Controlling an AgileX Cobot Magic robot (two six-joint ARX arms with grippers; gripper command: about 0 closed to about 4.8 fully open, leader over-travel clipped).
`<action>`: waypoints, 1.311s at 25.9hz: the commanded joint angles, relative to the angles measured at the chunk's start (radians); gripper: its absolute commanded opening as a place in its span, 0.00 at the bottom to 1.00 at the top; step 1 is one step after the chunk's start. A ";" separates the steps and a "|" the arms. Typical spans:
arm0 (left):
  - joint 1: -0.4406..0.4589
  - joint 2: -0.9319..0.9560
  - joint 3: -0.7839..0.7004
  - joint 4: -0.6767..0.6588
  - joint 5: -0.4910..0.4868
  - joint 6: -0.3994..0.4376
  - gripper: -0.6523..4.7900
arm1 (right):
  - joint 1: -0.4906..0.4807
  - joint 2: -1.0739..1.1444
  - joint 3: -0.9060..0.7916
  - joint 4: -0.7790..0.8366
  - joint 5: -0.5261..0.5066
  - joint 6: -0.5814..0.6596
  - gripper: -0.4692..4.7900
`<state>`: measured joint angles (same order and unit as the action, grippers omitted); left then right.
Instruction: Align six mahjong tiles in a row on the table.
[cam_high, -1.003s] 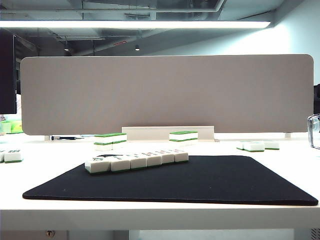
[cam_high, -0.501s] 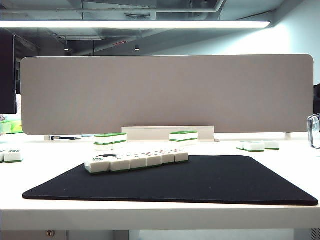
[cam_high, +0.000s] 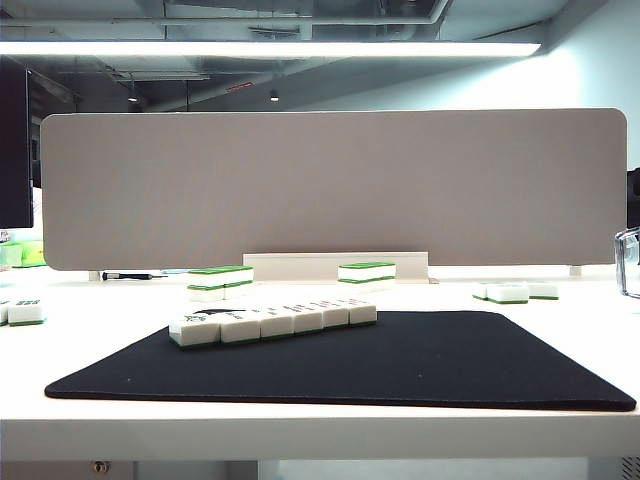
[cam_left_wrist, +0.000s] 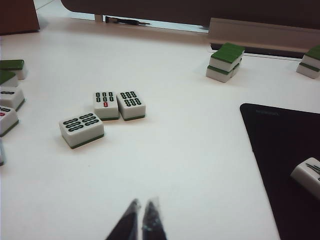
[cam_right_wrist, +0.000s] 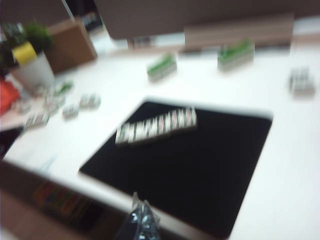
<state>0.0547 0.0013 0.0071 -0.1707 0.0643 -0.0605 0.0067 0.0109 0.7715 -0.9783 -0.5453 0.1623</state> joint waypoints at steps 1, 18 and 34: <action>0.001 0.000 -0.001 -0.008 0.007 0.000 0.15 | 0.000 -0.011 -0.054 0.219 0.062 0.029 0.09; 0.001 0.001 -0.001 -0.008 0.008 0.000 0.15 | 0.000 -0.012 -0.649 0.790 0.472 0.084 0.09; 0.001 0.001 -0.001 -0.008 0.007 0.000 0.15 | -0.005 -0.012 -0.756 0.781 0.658 0.122 0.09</action>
<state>0.0547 0.0013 0.0071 -0.1711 0.0643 -0.0605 0.0051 0.0071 0.0154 -0.1989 0.1081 0.2962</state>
